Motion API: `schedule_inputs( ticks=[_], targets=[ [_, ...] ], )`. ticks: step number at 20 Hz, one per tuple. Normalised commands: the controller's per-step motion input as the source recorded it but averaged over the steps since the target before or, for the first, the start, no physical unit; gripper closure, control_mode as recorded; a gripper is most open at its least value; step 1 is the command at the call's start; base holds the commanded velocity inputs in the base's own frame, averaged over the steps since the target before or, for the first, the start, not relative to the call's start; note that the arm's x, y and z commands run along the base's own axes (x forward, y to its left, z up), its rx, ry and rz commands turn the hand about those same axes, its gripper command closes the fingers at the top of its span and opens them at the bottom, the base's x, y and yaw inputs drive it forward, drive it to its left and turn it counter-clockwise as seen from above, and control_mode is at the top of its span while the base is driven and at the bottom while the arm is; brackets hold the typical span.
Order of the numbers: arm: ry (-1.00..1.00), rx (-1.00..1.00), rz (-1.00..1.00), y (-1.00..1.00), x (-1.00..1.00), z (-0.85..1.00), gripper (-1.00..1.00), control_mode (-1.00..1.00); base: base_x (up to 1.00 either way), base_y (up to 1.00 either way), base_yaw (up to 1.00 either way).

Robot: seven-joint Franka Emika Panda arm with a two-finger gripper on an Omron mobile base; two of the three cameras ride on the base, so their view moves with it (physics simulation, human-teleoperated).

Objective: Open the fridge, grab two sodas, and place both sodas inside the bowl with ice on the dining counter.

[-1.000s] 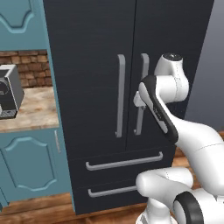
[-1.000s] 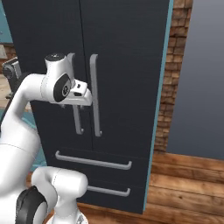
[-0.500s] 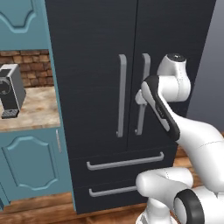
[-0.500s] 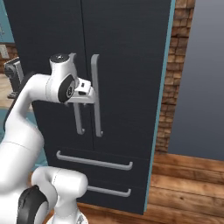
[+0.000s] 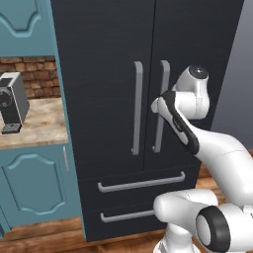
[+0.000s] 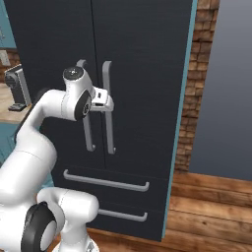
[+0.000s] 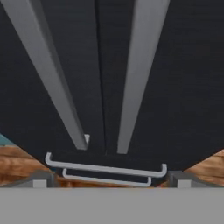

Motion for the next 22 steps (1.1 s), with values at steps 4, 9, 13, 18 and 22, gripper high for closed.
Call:
schedule_inputs(
  ticks=[4, 9, 13, 18, 22],
  targets=[
    [-0.12, 0.0, -0.07, -0.01, 0.44, 0.02, -1.0, -1.0, 0.0, 0.0, 0.0],
    [-0.1, 0.0, -0.05, -0.03, 0.4, 0.0, -1.0, -1.0, 0.0, 0.0, 0.0],
    [-0.13, 0.0, 0.0, -0.1, 0.3, 0.0, -1.0, -1.0, 0.0, 0.0, 0.0],
    [-0.09, 0.01, 0.0, -0.25, 0.28, 0.0, -1.0, -1.0, 0.0, 0.0, 0.0],
    [-0.06, 0.0, 0.0, -0.21, 0.29, 0.0, -1.0, -1.0, 0.0, 0.0, 0.0]
  ],
)
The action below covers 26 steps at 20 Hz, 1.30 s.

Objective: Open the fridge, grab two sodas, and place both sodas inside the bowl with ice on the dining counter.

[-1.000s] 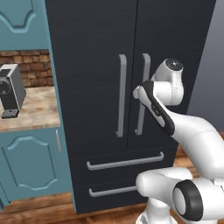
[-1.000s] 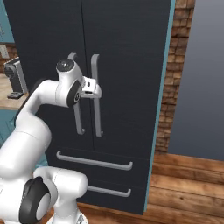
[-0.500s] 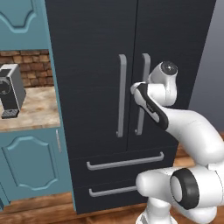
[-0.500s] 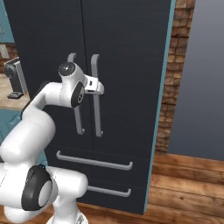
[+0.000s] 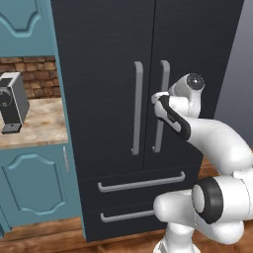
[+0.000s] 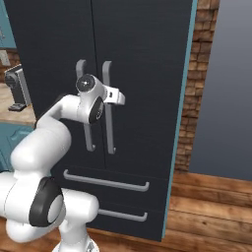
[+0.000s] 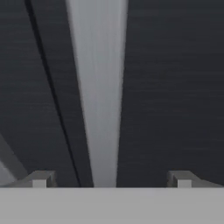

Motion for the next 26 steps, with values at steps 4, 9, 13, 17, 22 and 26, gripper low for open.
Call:
schedule_inputs(
  ticks=[4, 9, 13, 17, 22, 26],
  targets=[
    [-0.02, 0.0, 0.0, 0.0, 0.44, 0.0, -1.0, -1.0, 0.0, 0.0, 0.0],
    [0.0, 0.0, 0.0, 0.0, 0.45, 0.0, -1.0, -1.0, 0.0, 0.0, 0.0],
    [0.0, 0.0, 0.0, 0.03, 0.47, 0.0, -1.0, -1.0, 0.0, 0.0, 0.0],
    [0.01, 0.0, 0.0, 0.16, 0.55, -0.02, 1.0, -1.0, 0.0, 0.0, 0.0],
    [0.02, -0.01, 0.0, 0.01, 0.17, -0.1, 1.0, -1.0, 0.0, 0.0, 0.0],
    [0.02, -0.02, -0.04, -0.15, -0.35, -0.02, 1.0, -1.0, 0.0, 0.0, 0.0]
  ],
)
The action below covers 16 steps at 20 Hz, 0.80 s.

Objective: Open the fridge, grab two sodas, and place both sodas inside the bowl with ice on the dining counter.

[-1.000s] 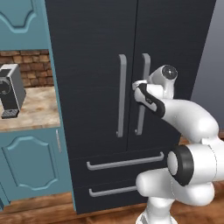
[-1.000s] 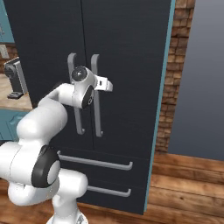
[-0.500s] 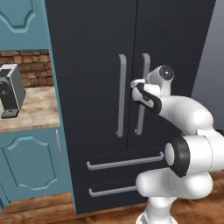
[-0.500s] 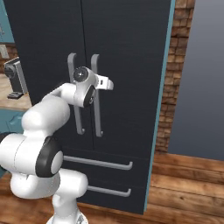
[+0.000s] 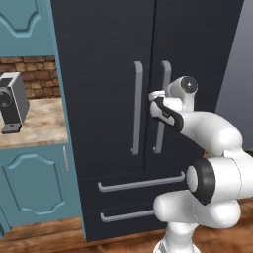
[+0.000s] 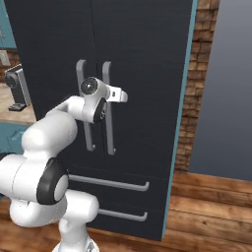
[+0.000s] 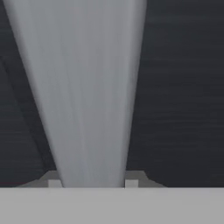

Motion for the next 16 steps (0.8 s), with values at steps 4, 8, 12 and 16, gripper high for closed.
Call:
schedule_inputs(
  ticks=[4, 8, 12, 16],
  targets=[
    [0.0, -0.04, -0.1, -0.51, -0.87, 0.05, 1.0, -1.0, 0.0, 0.0, 0.0],
    [0.0, -0.03, -0.11, -0.69, -0.98, 0.15, 1.0, -1.0, 0.0, 0.0, 0.0],
    [0.01, -0.08, -0.08, -0.64, -1.0, 0.27, 1.0, -1.0, 0.0, 0.0, 0.0],
    [0.08, -0.16, -0.05, -0.28, -0.99, 0.18, -1.0, -1.0, 0.0, 0.0, 0.0]
  ],
)
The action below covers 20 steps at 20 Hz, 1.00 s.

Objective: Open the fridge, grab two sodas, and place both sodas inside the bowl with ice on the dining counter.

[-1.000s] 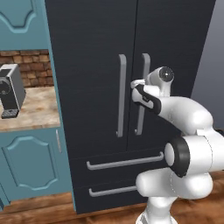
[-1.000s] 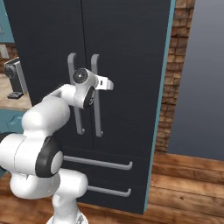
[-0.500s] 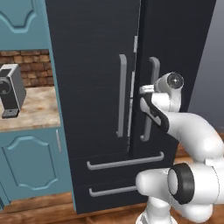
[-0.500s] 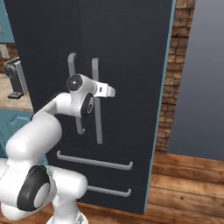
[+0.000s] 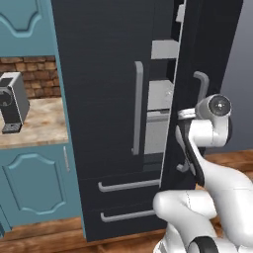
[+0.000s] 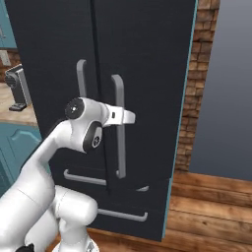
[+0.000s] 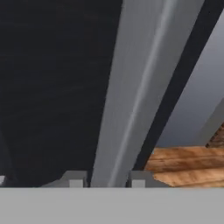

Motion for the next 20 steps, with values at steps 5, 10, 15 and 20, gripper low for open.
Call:
schedule_inputs(
  ticks=[5, 10, 15, 20],
  targets=[
    [0.0, -0.11, -0.04, -0.2, -1.0, 0.28, -1.0, -1.0, 0.0, 0.0, 0.0],
    [0.0, -0.16, 0.04, 0.17, -1.0, 0.48, -1.0, -1.0, 0.0, 0.0, 0.0],
    [0.03, -0.24, 0.17, 0.69, -0.96, 0.55, -1.0, -1.0, 0.0, 0.0, 0.0],
    [0.06, -0.23, 0.2, 0.78, -0.81, 0.68, -1.0, -1.0, 0.0, 0.0, 0.0]
  ],
)
